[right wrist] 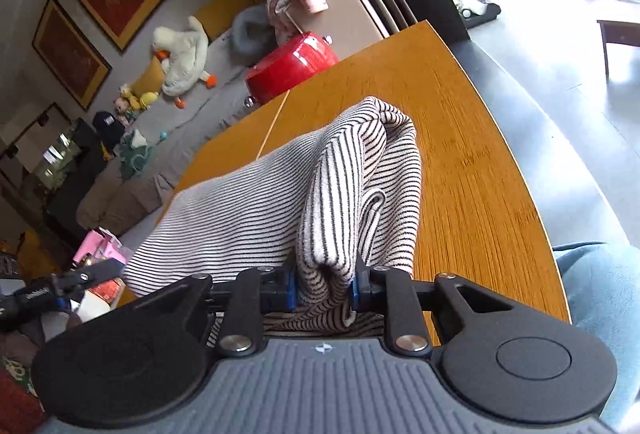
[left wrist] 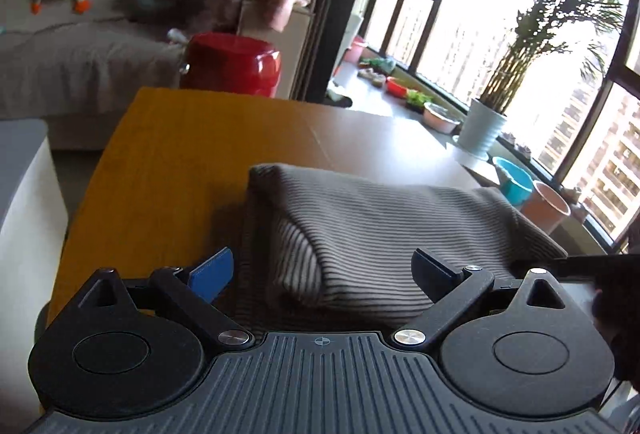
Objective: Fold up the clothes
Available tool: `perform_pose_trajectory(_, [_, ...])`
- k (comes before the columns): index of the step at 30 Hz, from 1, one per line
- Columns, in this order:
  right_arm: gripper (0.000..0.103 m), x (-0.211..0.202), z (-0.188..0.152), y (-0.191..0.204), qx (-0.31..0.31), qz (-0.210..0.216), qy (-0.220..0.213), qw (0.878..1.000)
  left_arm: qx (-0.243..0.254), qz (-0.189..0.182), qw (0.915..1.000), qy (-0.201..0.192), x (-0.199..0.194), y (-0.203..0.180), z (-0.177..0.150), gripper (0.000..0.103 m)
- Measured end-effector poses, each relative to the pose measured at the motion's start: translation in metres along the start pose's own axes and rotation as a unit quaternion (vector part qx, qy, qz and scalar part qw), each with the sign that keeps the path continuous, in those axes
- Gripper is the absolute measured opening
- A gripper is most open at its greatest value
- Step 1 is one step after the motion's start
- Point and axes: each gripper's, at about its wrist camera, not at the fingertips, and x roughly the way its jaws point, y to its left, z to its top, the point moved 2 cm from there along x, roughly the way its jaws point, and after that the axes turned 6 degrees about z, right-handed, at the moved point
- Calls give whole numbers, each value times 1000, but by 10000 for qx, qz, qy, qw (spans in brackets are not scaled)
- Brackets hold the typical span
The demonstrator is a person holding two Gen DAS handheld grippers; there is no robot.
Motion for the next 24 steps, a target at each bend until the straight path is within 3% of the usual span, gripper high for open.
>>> perform_pose_trajectory(2, [22,-1,-3,-3,69,78,-76,9999,47,-70,9997,209,11,-1,-3,96])
perform_pose_trajectory(4, [22,0,-4,-2,5,68,-99,9999,26,-71,9993,372,21,-2,-7,85])
perform_pose_trajectory(8, [19,-1,6,18,-453,34,-184,9988,202,43,9995,258,23,-14,-4,45])
perform_pose_trajectory(9, [19,-7,11,26,-531,184,-289,9980,277,27,9995,164,18,-17,-1,34])
perform_pose_trajectory(10, [19,-13,15,34,-567,379,-364,9970,344,-27,9994,61,10,-20,2,30])
perform_pose_trajectory(15, [19,-37,8,47,-687,603,-281,9954,560,-206,9980,-192,-23,-28,3,28])
perform_pose_trajectory(18, [22,-30,-18,23,-444,149,157,9988,632,-132,9979,45,-22,-22,-17,29])
perform_pose_trajectory(21, [21,-36,-34,2,-1,339,5,9994,559,43,9979,339,-12,-9,-37,37])
perform_pose_trajectory(22, [23,-40,-31,0,109,356,-41,9993,492,55,9982,345,-12,-5,-38,41])
perform_pose_trajectory(24, [42,-48,-24,1,9,129,-227,9997,371,83,9988,308,-15,1,-38,48])
